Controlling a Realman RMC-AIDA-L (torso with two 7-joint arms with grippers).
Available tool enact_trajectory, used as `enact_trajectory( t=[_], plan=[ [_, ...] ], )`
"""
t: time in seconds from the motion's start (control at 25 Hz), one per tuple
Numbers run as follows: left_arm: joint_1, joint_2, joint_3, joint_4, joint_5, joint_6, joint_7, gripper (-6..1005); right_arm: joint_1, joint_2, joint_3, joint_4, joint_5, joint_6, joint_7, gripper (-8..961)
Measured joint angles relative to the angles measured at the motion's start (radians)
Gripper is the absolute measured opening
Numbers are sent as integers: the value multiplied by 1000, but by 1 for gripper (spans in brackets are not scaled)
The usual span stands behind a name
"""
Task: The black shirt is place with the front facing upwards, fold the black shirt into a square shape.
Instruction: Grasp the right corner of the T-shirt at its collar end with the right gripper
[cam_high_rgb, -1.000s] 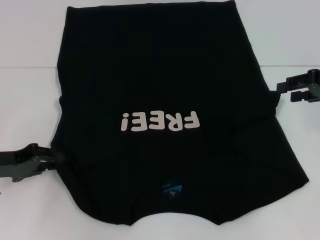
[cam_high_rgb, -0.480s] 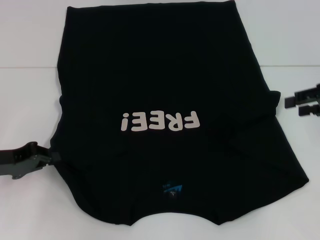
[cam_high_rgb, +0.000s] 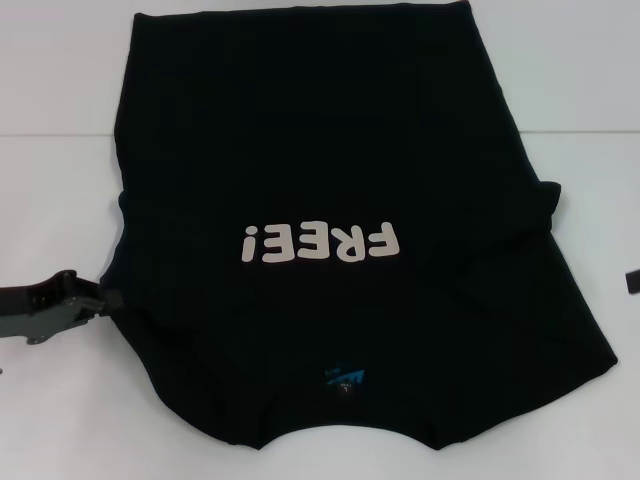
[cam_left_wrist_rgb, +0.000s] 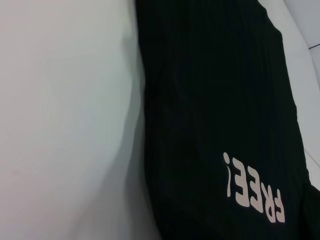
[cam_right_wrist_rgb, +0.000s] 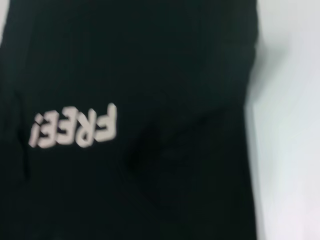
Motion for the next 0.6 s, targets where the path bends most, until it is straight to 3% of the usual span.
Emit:
enact_trajectory(
  t=[0.4,0.6],
  plan=[
    [-7,2,-1,0,-2,-14,-1,36,0,94,-5,1,-76,82,-129,612],
    [-7,2,-2,-1,-3,-15,-5,36,0,115,-30,7,-92,109,-146,611]
  ],
)
